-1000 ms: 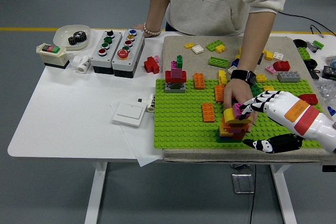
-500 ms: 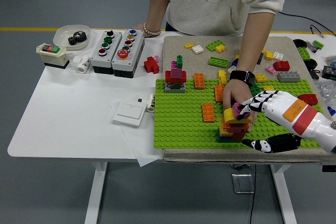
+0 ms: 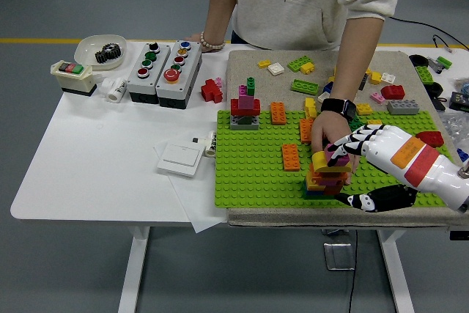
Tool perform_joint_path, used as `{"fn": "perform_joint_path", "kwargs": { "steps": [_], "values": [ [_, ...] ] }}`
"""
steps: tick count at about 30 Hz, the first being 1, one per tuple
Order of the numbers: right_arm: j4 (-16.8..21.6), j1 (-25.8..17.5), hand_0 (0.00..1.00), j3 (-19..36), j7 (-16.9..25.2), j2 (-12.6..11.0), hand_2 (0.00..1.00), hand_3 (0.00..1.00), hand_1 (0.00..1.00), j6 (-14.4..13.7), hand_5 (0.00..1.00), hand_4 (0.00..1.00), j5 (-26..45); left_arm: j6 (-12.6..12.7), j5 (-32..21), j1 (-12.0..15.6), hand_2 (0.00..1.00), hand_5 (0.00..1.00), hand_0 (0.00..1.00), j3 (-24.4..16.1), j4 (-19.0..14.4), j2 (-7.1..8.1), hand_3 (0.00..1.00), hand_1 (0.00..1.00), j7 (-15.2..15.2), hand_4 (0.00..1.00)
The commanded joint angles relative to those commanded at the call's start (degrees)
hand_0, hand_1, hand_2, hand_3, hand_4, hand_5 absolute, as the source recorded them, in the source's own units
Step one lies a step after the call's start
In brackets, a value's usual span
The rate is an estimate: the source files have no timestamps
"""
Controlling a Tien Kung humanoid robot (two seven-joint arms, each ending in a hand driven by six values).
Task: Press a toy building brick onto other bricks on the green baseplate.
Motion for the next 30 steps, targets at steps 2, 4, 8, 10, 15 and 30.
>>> {"fn": "perform_joint_path", "kwargs": {
  "steps": [2, 4, 8, 10, 15, 30],
  "values": [
    [0.0, 0.1, 0.707, -0.1, 0.0, 0.0, 0.717, 0.602, 0.675, 0.1, 0.465, 0.811, 0.0, 0.0, 0.0, 0.0, 0.739, 0.66, 0.779, 0.0, 0.0, 0.01, 0.586, 0.768, 0.0, 0.646],
    [0.0, 0.2, 0.708, -0.2, -0.1, 0.0, 0.718, 0.602, 0.675, 0.1, 0.463, 0.813, 0.0, 0.0, -0.2, 0.0, 0.739, 0.662, 0.781, 0.1, 0.0, 0.01, 0.586, 0.769, 0.0, 0.646],
    [0.0, 0.4, 0.708, -0.4, -0.1, 0.1, 0.718, 0.602, 0.675, 0.2, 0.463, 0.813, 0.0, 0.0, -0.2, -0.1, 0.739, 0.662, 0.781, 0.1, 0.0, 0.01, 0.586, 0.769, -0.1, 0.646],
    [0.0, 0.4, 0.71, -0.5, -0.2, 0.2, 0.718, 0.604, 0.677, 0.3, 0.463, 0.814, 0.0, 0.0, -0.3, -0.1, 0.739, 0.664, 0.782, 0.2, 0.0, 0.02, 0.585, 0.769, -0.1, 0.648],
    [0.0, 0.6, 0.711, -0.7, -0.2, 0.2, 0.718, 0.605, 0.677, 0.4, 0.462, 0.815, 0.0, 0.0, -0.4, -0.1, 0.74, 0.662, 0.782, 0.2, 0.0, 0.03, 0.586, 0.769, -0.1, 0.648],
    [0.0, 0.9, 0.711, -1.1, -0.4, 0.3, 0.72, 0.607, 0.677, 0.8, 0.461, 0.818, 0.1, 0.0, -0.6, -0.3, 0.741, 0.665, 0.782, 0.4, 0.0, 0.07, 0.586, 0.771, -0.2, 0.649]
  ]
}}
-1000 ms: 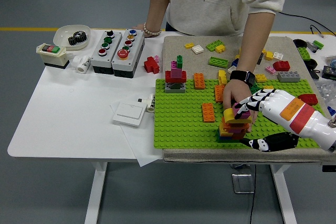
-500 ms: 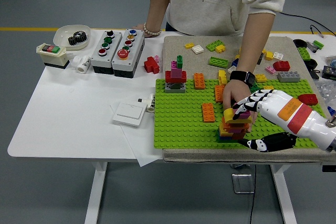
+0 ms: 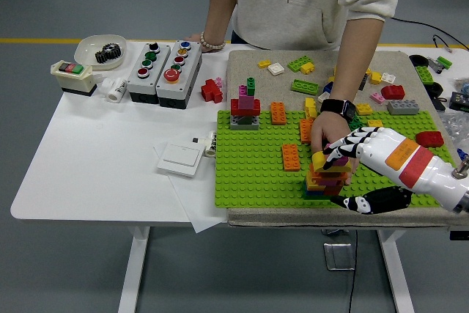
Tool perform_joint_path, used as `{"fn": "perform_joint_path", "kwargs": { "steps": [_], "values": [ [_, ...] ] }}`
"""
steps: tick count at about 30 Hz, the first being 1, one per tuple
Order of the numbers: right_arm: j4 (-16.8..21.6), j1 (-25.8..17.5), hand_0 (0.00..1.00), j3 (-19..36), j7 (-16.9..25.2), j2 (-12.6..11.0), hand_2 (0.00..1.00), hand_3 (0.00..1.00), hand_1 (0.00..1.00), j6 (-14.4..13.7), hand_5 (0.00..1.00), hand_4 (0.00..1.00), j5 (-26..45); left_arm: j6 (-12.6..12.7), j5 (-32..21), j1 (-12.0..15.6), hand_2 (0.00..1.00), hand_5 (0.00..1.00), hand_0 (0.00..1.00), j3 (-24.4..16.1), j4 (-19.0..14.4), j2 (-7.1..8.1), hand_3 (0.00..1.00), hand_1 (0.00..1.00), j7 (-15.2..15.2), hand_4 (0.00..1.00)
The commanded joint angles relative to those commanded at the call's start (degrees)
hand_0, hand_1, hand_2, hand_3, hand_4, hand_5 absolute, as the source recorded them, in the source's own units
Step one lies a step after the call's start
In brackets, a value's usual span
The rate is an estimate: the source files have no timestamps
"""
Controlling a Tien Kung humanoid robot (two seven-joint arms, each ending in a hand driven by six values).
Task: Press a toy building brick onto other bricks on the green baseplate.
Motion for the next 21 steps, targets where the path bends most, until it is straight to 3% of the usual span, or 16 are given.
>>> {"fn": "perform_joint_path", "kwargs": {
  "steps": [21],
  "values": [
    [0.0, 0.4, 0.713, -0.6, 0.2, 0.1, 0.721, 0.613, 0.678, 0.2, 0.459, 0.825, 1.0, 0.0, -0.2, -0.1, 0.74, 0.663, 0.782, 0.1, 0.0, 0.03, 0.585, 0.771, 0.0, 0.646]
  ]
}}
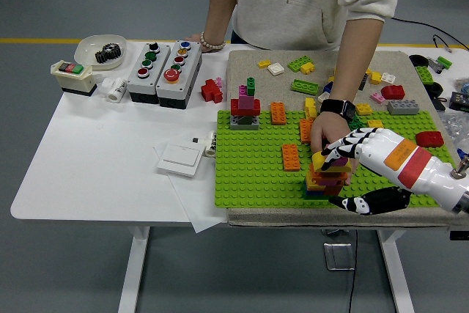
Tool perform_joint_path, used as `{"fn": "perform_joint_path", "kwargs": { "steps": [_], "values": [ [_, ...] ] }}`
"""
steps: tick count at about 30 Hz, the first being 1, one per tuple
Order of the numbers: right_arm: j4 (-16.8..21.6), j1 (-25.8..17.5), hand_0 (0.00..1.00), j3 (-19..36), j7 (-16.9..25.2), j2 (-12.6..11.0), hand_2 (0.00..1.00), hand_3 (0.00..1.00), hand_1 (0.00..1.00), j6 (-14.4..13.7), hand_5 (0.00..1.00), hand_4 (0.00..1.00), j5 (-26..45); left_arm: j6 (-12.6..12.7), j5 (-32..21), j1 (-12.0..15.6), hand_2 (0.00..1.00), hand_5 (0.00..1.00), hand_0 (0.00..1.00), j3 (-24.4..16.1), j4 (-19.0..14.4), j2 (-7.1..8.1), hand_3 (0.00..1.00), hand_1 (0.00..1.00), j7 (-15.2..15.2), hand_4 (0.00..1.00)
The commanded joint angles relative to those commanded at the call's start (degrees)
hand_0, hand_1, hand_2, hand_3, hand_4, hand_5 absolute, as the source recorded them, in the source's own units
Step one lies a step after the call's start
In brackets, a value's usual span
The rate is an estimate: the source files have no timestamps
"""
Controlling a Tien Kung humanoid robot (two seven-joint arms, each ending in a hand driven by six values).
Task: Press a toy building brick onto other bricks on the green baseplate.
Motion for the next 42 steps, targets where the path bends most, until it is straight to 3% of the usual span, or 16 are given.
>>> {"fn": "perform_joint_path", "kwargs": {
  "steps": [42],
  "values": [
    [0.0, 1.5, 0.719, -0.2, 0.4, 0.8, 0.721, 0.614, 0.68, -0.6, 0.458, 0.826, 1.5, -0.2, 0.4, 0.1, 0.739, 0.663, 0.783, -0.2, 0.0, -0.01, 0.585, 0.772, 0.1, 0.646]
  ]
}}
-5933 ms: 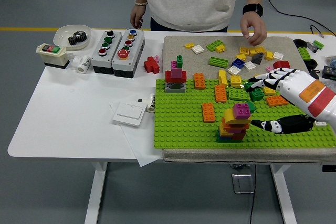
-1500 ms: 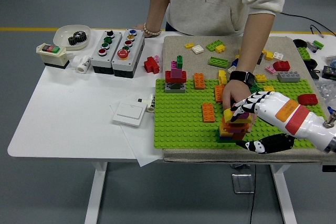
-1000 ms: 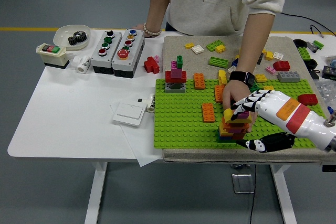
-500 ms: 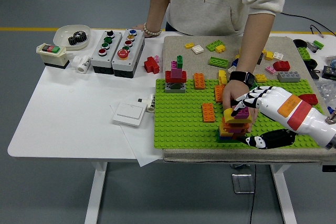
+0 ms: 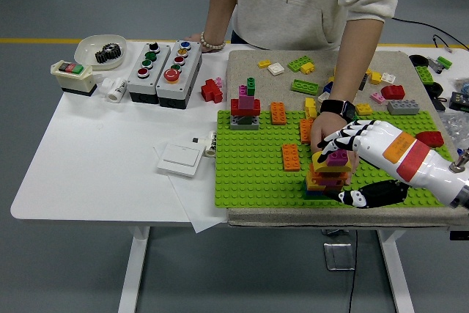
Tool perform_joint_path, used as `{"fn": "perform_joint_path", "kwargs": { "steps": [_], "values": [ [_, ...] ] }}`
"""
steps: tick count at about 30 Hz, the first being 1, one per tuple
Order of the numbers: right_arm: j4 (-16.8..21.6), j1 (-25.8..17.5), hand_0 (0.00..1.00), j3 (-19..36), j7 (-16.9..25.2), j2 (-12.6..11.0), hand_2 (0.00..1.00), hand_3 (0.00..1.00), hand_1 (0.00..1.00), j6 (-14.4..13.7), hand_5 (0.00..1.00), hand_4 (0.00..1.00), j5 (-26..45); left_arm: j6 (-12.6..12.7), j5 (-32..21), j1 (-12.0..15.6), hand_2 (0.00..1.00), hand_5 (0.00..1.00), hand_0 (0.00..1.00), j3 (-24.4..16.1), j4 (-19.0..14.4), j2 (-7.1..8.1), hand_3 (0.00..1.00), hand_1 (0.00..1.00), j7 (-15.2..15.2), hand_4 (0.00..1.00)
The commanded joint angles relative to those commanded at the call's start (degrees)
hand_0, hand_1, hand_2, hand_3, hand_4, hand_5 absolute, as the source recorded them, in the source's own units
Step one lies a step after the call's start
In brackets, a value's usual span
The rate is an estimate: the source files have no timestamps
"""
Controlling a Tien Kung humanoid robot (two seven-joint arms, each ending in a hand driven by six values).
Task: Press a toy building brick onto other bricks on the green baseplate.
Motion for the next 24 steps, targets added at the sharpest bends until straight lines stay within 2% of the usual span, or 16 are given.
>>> {"fn": "perform_joint_path", "kwargs": {
  "steps": [24],
  "values": [
    [-1.0, -1.1, 0.712, 2.1, -0.1, 0.2, 0.716, 0.608, 0.675, 0.2, 0.455, 0.824, -0.9, 0.1, -0.3, -0.1, 0.739, 0.663, 0.785, 0.2, 0.0, -0.01, 0.585, 0.772, -0.1, 0.646]
  ]
}}
